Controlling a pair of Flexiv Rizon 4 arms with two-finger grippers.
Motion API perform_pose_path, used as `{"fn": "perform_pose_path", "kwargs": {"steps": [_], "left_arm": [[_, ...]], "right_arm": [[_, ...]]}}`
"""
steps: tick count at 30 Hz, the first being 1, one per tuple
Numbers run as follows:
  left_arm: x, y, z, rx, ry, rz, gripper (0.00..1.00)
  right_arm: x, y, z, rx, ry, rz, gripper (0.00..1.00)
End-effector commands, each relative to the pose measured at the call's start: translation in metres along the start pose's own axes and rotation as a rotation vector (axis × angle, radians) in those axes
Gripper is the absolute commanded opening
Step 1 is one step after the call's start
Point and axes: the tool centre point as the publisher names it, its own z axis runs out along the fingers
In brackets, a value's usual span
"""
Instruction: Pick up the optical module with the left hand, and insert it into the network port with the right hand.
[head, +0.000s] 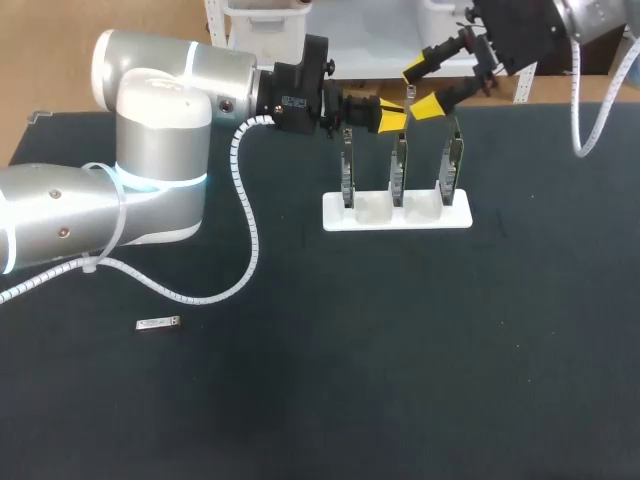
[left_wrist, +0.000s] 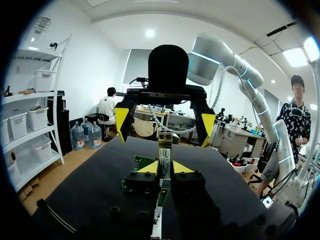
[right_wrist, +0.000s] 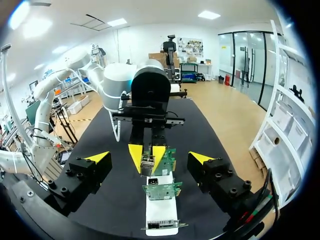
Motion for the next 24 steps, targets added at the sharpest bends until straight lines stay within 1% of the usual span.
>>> {"fn": "perform_pose_path", "kwargs": {"steps": [1,18,19,20,21,24], "left_arm": [[0.0001,0.0010,0.0006,0.001,0.001,0.001,0.00],[0.0001,0.0010,0.0006,0.001,0.001,0.001,0.00],[0.0001,0.0010,0.0006,0.001,0.001,0.001,0.00],[0.0001,0.0010,0.0006,0.001,0.001,0.001,0.00],[0.0001,0.0010,0.0006,0.001,0.001,0.001,0.00],[0.0001,0.0010,0.0006,0.001,0.001,0.001,0.00]], "right_arm": [[-0.0005,-0.0032,0.0015,-0.003,-0.005,0.000,1.00],[-0.0007,-0.0030,0.0063,-0.003,-0.005,0.006,1.00],[-0.0004,-0.0028,0.0065,-0.002,-0.004,0.006,0.87],[0.0000,-0.0026,0.0066,0.001,-0.003,0.007,0.31],[0.0005,-0.0024,0.0066,0.003,-0.002,0.008,0.00],[0.0010,-0.0017,0.0063,0.007,-0.001,0.010,0.00]]}}
